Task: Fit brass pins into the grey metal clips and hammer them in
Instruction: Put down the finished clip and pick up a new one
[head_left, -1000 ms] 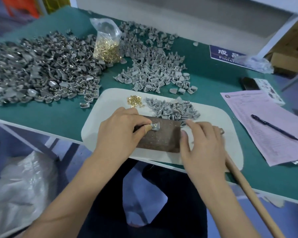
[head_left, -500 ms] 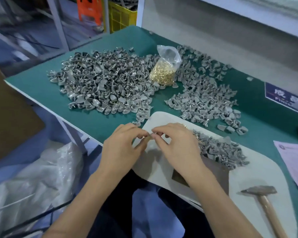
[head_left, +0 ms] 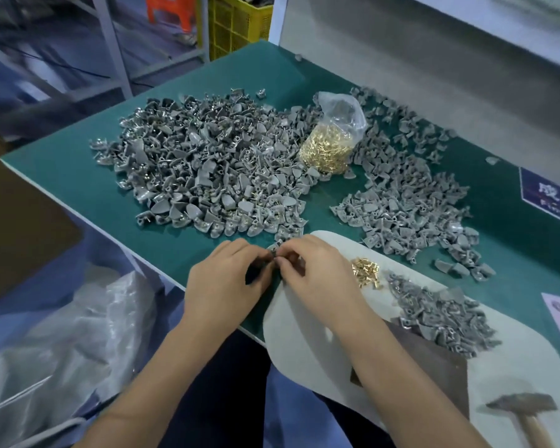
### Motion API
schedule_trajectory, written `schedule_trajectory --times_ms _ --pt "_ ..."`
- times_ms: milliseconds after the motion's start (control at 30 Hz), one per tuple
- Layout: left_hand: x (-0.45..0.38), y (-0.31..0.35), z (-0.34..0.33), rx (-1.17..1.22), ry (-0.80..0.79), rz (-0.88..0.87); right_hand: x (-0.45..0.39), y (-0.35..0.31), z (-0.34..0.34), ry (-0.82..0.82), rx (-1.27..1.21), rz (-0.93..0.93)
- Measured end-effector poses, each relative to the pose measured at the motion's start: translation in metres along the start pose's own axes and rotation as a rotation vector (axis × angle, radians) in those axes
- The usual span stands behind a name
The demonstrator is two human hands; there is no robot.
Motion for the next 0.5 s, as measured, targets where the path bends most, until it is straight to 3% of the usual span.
schedule_trajectory --times_ms 300,500 --pt "0.003 -0.001 0.001 0.109 0.025 0.002 0.002 0.003 0.004 0.069 -0.122 -0.017" --pt "0.003 0.028 0.007 0.325 -0.061 -0.093 0.017 0.011 0.031 0.314 -0.267 -0.077"
Point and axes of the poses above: each hand's wrist, its own x-axis away from the middle knuckle, its own z-axis out of the back of the hand, y = z × x, the point moved 4 cm from there along -x, towards the middle knuckle, and after that the axes turned 3 degrees about -x, right-handed, at the moved point
